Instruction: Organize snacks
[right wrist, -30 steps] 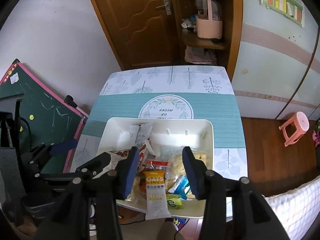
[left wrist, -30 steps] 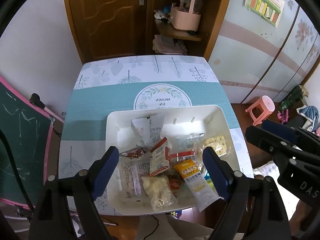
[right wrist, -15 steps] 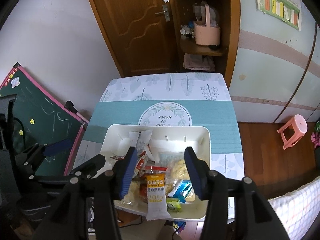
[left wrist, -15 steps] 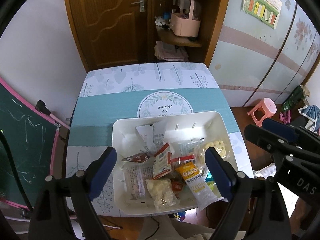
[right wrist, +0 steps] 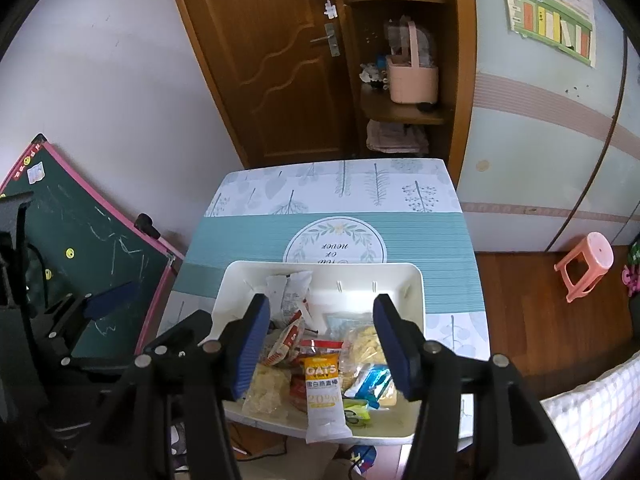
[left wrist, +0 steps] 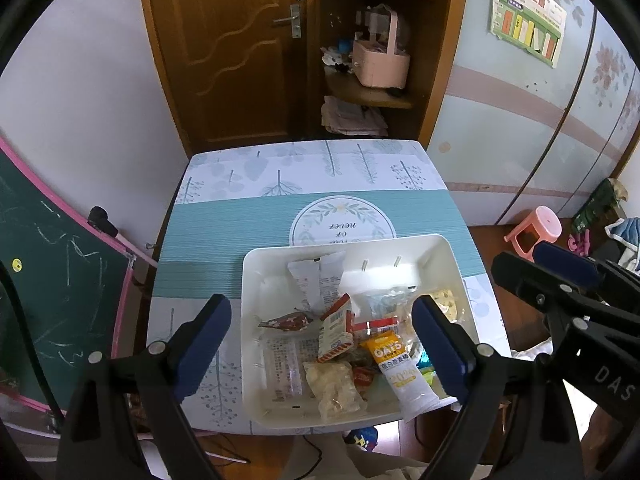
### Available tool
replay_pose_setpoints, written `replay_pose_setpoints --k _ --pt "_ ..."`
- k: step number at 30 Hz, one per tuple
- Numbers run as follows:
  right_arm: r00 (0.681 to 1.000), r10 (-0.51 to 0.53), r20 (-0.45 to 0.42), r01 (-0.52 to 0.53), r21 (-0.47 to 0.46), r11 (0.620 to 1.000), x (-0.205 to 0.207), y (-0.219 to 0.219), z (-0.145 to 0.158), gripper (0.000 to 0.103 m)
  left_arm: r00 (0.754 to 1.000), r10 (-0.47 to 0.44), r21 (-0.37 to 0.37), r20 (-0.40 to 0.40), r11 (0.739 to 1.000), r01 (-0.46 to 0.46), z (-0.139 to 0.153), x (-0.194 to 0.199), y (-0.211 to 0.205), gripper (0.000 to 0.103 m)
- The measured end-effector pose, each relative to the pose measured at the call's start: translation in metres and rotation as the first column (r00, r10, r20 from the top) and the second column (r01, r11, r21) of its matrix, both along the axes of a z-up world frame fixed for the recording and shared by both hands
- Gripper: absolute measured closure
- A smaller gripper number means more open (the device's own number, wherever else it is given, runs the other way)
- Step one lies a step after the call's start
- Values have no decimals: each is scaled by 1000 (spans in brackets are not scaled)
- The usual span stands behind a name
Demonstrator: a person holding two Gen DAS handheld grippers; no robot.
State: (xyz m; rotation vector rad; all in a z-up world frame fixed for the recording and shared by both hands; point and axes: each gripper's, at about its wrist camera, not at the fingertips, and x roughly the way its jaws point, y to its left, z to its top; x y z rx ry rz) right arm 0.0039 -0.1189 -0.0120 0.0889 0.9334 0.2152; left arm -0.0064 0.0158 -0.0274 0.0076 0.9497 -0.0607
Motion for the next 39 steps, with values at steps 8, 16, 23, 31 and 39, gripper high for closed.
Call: replay_pose_setpoints --k 8,16,23,31,39 --pt "1000 -8 6 8 -5 1000 -3 1 1 49 1000 11 -4 2 1000 -11 0 -3 4 12" --pt "1000 -18 -4 18 -2 1000 -4 1 2 49 1000 20 -7 -9 1000 -20 -2 -3 6 12" --pt "1000 -22 -6 22 -1 1000 -4 1 1 49 1000 24 -7 -7 1000 -24 -2 -3 8 12" --pt "1000 -25 -9 25 -1 1000 -3 -1 0 49 1000 24 -7 -6 1000 -24 -2 -3 8 12" --pt "999 -30 -16 30 3 1000 1 -3 -2 49 1000 24 -12 -11 1000 -24 -3 -2 11 12"
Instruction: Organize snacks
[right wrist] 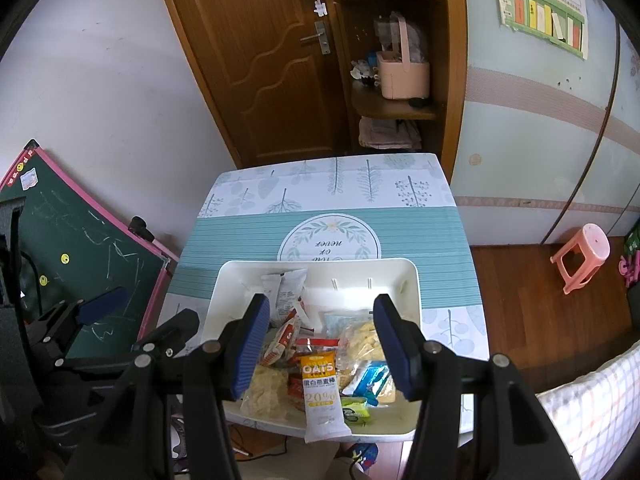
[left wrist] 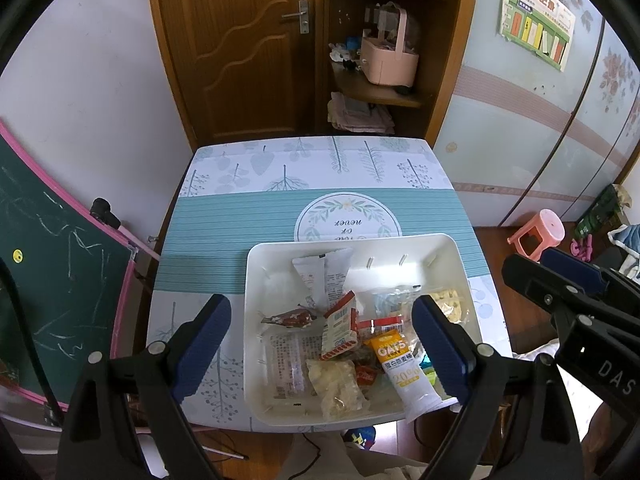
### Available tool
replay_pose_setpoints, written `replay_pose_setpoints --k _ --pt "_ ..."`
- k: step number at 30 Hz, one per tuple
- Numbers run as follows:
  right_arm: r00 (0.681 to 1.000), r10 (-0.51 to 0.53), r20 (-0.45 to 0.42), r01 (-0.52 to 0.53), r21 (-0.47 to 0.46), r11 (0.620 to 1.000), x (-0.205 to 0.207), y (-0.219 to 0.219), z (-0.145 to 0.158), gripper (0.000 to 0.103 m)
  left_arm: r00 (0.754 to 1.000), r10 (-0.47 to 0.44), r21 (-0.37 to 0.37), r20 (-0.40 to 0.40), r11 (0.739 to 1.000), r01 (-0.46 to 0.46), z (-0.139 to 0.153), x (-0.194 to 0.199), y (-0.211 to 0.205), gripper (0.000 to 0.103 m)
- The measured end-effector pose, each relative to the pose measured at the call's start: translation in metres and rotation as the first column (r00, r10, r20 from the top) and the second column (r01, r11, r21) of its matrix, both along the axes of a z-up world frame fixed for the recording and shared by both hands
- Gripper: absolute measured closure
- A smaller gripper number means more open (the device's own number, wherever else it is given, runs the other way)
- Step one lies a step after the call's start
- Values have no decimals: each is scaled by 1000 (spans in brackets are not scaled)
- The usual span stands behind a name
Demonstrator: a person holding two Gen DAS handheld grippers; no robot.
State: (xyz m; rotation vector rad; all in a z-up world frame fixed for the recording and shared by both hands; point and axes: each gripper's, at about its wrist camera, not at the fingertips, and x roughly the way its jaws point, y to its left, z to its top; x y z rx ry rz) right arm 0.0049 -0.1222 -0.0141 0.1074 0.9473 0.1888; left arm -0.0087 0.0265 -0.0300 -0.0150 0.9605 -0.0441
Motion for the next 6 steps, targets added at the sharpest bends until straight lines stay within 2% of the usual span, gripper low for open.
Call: replay_pose_setpoints --k 6 --pt "1000 2 0 -2 0 1000 0 0 0 49 1000 0 4 -4 1000 0 0 1 0 12"
